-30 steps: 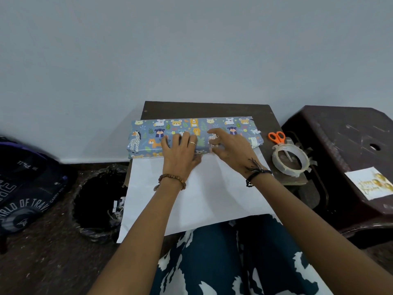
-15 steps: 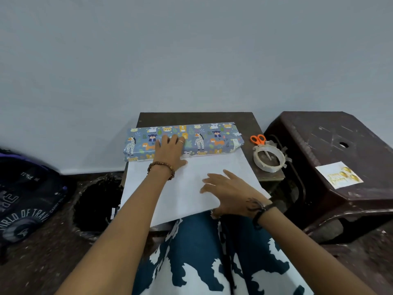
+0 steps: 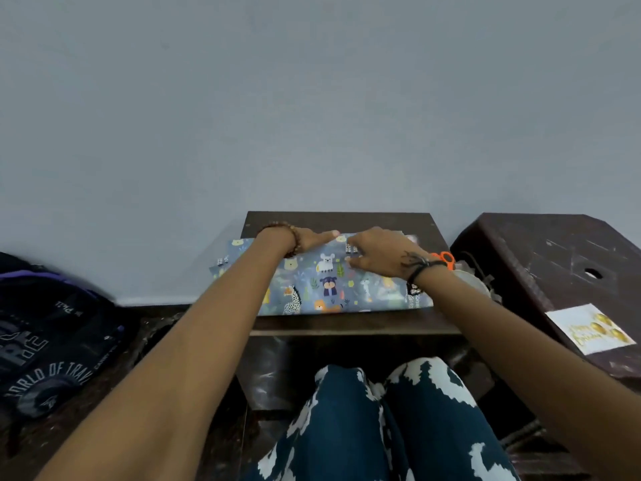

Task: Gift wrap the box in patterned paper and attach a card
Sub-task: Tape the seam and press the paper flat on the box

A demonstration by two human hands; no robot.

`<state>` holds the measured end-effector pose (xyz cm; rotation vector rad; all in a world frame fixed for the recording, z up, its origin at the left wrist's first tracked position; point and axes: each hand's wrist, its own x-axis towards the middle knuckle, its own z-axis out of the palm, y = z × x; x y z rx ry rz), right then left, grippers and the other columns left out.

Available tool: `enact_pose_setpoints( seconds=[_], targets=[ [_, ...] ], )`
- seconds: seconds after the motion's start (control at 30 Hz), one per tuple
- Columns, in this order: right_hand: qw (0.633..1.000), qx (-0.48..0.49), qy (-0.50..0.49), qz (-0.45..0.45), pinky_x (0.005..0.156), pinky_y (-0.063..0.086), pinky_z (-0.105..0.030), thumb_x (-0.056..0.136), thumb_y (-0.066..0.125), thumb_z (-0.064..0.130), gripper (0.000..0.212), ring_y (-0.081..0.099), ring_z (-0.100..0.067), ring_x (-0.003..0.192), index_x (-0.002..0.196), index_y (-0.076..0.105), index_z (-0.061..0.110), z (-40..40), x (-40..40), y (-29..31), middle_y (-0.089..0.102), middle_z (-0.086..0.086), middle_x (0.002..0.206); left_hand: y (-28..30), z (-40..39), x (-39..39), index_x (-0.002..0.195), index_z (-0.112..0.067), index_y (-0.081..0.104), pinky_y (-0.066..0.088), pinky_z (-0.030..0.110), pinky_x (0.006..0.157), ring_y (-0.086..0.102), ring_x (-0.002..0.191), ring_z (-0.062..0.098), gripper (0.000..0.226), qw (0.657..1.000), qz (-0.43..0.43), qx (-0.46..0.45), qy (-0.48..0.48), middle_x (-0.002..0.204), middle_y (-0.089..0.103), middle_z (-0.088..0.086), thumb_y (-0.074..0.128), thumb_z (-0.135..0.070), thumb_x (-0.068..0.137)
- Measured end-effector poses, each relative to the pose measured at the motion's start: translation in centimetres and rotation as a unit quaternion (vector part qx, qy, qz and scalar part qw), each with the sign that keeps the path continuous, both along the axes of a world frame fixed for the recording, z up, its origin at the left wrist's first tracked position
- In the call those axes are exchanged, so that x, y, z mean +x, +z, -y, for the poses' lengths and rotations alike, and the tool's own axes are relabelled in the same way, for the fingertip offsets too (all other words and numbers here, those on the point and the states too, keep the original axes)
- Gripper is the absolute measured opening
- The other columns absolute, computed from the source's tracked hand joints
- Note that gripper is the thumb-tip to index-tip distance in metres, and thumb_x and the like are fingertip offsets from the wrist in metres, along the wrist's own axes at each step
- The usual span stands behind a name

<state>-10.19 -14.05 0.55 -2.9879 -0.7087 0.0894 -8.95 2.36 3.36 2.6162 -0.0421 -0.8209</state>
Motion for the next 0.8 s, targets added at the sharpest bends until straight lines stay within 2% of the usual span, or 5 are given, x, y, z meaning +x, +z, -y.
enact_pose_setpoints(
  seconds=[0.13,0.3,0.47,0.57,0.8],
  targets=[
    [0.996,-0.02,0.007,-0.087,0.074,0.041,-0.032,0.093,0.05,0.028,0.044,0.052,-0.022,0.092,0.135,0.042,0.018,-0.9,5.0,-0.3,0.058,-0.009,0.111,-0.9,0.0,1.5,0.093,-0.01,0.062,0.017,0.057,0.11,0.051,0.115,0.027,0.068,0.976,0.191,0.093,-0.055,0.11,0.062,0.012,0.018,-0.062,0.092],
    [0.99,-0.045,-0.018,-0.129,0.08,0.04,-0.033,0.092,0.054,0.028,0.036,0.05,-0.024,0.096,0.116,0.052,0.002,-1.2,10.4,-2.1,0.054,-0.014,0.121,-4.7,-0.8,0.6,0.131,-0.021,0.048,-0.005,0.048,0.115,0.001,0.144,0.009,0.036,0.892,0.442,0.072,-0.068,0.148,0.031,-0.006,0.032,-0.031,0.1],
    [0.988,0.018,-0.043,-0.149,0.059,0.032,-0.018,0.093,0.054,0.025,0.041,0.045,-0.019,0.09,0.125,0.049,0.0,-0.8,12.6,-2.4,0.05,-0.01,0.105,-10.0,-0.2,-2.9,0.131,-0.023,0.049,-0.004,0.036,0.117,-0.012,0.137,0.002,0.037,0.885,0.434,-0.135,0.099,0.155,0.015,-0.004,0.048,-0.024,0.094],
    [0.986,0.053,-0.061,-0.143,0.071,0.037,-0.026,0.093,0.054,0.027,0.043,0.048,-0.025,0.102,0.129,0.046,0.004,-0.4,12.9,-3.1,0.05,-0.011,0.118,-12.1,1.4,-4.7,0.138,-0.029,0.039,-0.005,0.033,0.115,-0.019,0.138,0.009,0.053,0.877,0.393,-0.194,0.198,0.155,-0.007,-0.003,0.042,-0.046,0.087],
    [0.931,0.271,-0.164,-0.182,0.061,0.037,-0.025,0.084,0.065,0.022,0.018,0.055,-0.023,0.093,0.096,0.06,0.009,-0.3,9.4,-5.7,0.057,-0.008,0.099,-11.7,2.8,-3.5,0.143,-0.027,0.03,0.001,0.038,0.116,-0.01,0.143,0.028,0.057,0.893,0.233,-0.265,0.279,0.155,-0.013,0.009,0.049,-0.042,0.091]
  ],
)
